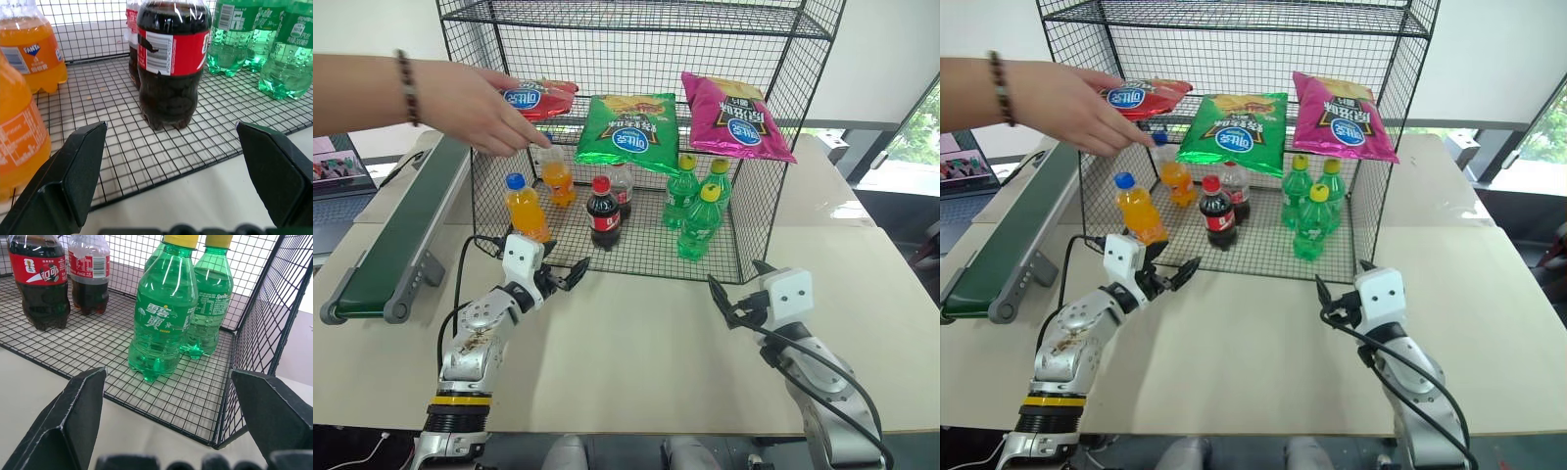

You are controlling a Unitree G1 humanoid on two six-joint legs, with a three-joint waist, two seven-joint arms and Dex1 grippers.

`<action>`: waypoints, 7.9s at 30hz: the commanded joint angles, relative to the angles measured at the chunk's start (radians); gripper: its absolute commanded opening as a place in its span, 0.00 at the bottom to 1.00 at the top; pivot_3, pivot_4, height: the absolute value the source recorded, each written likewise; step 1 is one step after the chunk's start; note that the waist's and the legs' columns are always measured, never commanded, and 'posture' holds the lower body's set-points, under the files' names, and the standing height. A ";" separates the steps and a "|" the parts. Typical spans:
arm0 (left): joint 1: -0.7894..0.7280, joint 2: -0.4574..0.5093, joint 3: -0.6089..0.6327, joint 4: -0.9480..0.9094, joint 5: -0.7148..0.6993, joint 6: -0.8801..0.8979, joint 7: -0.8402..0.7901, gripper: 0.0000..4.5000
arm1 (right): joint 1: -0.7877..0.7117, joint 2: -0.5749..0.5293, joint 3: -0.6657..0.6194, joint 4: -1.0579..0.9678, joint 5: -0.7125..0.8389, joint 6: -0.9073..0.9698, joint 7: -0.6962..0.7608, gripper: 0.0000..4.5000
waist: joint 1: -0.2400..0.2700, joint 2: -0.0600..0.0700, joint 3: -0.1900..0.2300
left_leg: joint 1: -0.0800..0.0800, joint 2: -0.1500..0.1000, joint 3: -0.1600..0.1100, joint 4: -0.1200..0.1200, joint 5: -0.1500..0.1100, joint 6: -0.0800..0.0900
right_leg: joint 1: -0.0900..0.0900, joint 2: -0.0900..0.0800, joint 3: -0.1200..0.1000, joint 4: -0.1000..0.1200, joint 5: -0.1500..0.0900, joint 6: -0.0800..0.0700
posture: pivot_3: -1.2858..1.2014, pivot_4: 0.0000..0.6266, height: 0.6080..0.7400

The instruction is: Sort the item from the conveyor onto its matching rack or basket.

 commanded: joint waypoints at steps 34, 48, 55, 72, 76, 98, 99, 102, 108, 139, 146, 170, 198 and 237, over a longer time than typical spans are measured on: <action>0.015 0.037 0.039 -0.032 -0.002 -0.040 -0.009 1.00 | -0.047 -0.013 0.012 -0.030 0.015 0.000 0.029 0.99 | 0.000 0.000 0.000 | 0.000 0.000 0.000 0.001 0.000 0.000 | 0.000 0.000 0.000 0.000 0.000 0.000 | 0.52 0.24 1.00; 0.052 0.073 0.522 -0.261 -0.604 0.423 0.255 1.00 | -0.383 -0.154 0.013 -0.025 0.365 0.159 0.332 0.99 | -0.005 0.000 0.000 | -0.001 0.000 -0.002 0.006 -0.002 0.004 | 0.002 0.000 -0.001 0.001 0.000 0.001 | 0.52 0.24 1.00; 0.085 0.077 0.794 -0.255 -1.019 0.512 0.614 1.00 | -0.538 -0.122 0.066 0.059 0.428 0.128 0.425 0.99 | -0.006 -0.001 0.001 | 0.000 0.000 -0.006 0.006 -0.003 0.005 | 0.004 0.000 -0.004 0.000 0.000 0.001 | 0.52 0.24 1.00; 0.277 0.144 0.909 -0.188 -1.591 0.350 0.987 1.00 | -0.746 -0.090 0.124 0.163 0.457 0.107 0.560 0.99 | -0.002 -0.001 0.001 | 0.001 0.000 -0.006 0.003 0.000 -0.001 | 0.002 0.000 -0.006 0.001 0.000 -0.001 | 0.52 0.24 1.00; 0.287 0.165 0.892 -0.139 -1.592 0.340 0.974 1.00 | -0.765 -0.080 0.120 0.169 0.477 0.105 0.577 0.99 | -0.003 -0.001 0.001 | -0.001 0.000 -0.006 -0.001 0.001 -0.003 | -0.001 0.000 -0.005 0.001 0.000 -0.002 | 0.52 0.24 1.00; 0.203 0.199 0.862 0.002 -1.590 0.301 0.932 1.00 | -0.757 -0.080 0.116 0.121 0.521 0.132 0.526 0.99 | -0.002 -0.001 0.001 | -0.001 0.000 -0.006 -0.005 0.003 -0.007 | -0.003 0.000 -0.006 0.000 0.000 -0.002 | 0.52 0.24 1.00; 0.203 0.198 0.864 0.006 -1.585 0.297 0.928 1.00 | -0.756 -0.081 0.117 0.119 0.522 0.131 0.524 0.99 | -0.002 -0.001 0.001 | -0.001 0.000 -0.006 -0.006 0.003 -0.007 | -0.003 0.000 -0.006 0.001 0.000 -0.002 | 0.52 0.24 1.00; 0.205 0.199 0.872 0.023 -1.573 0.287 0.917 1.00 | -0.755 -0.078 0.119 0.116 0.524 0.132 0.517 0.99 | -0.003 -0.001 0.001 | -0.001 0.000 -0.006 -0.006 0.003 -0.007 | -0.004 0.000 -0.006 0.000 0.000 -0.002 | 0.52 0.24 1.00; 0.208 0.187 0.884 0.020 -1.551 0.263 0.883 0.82 | -0.762 -0.074 0.118 0.122 0.528 0.134 0.509 1.00 | -0.002 -0.001 0.001 | -0.001 0.000 -0.006 -0.006 0.003 -0.007 | -0.004 0.000 -0.006 0.000 0.000 -0.002 | 0.52 0.24 1.00; -0.089 0.274 0.586 -0.280 -1.678 0.493 0.642 0.02 | -0.740 -0.079 0.080 0.093 0.471 0.103 0.378 1.00 | 0.001 -0.002 0.001 | -0.004 0.000 -0.008 -0.009 0.005 -0.009 | -0.004 0.000 -0.007 -0.002 0.000 -0.003 | 0.52 0.24 1.00; -0.328 0.273 0.477 -0.161 -1.678 0.514 0.635 0.02 | -0.739 -0.072 0.043 0.039 0.466 0.120 0.273 1.00 | -0.003 -0.001 0.001 | -0.003 0.000 -0.009 -0.010 0.005 -0.009 | -0.005 0.000 -0.007 -0.002 0.000 -0.003 | 0.52 0.24 1.00; -0.541 -0.022 0.460 0.268 -1.361 0.390 0.582 0.02 | -0.733 -0.061 0.051 -0.030 0.383 0.117 0.125 1.00 | 0.001 -0.001 0.001 | -0.004 0.000 -0.010 -0.009 0.006 -0.012 | -0.004 0.000 -0.008 -0.002 0.000 -0.003 | 0.52 0.24 1.00; -0.735 -0.129 0.476 0.356 -1.236 0.247 0.776 0.02 | -0.747 -0.061 0.064 -0.014 0.357 0.114 0.135 1.00 | 0.002 -0.001 0.002 | -0.004 -0.001 -0.012 -0.009 0.007 -0.013 | -0.003 0.000 -0.009 -0.002 0.000 -0.003 | 0.52 0.24 1.00; -0.724 -0.137 0.610 0.228 -1.210 0.397 0.887 0.99 | -0.753 -0.037 0.069 0.015 0.346 0.097 0.149 1.00 | 0.001 -0.001 0.002 | -0.007 -0.001 -0.021 -0.009 0.009 -0.015 | -0.003 0.000 -0.018 -0.001 0.000 -0.003 | 0.52 0.24 1.00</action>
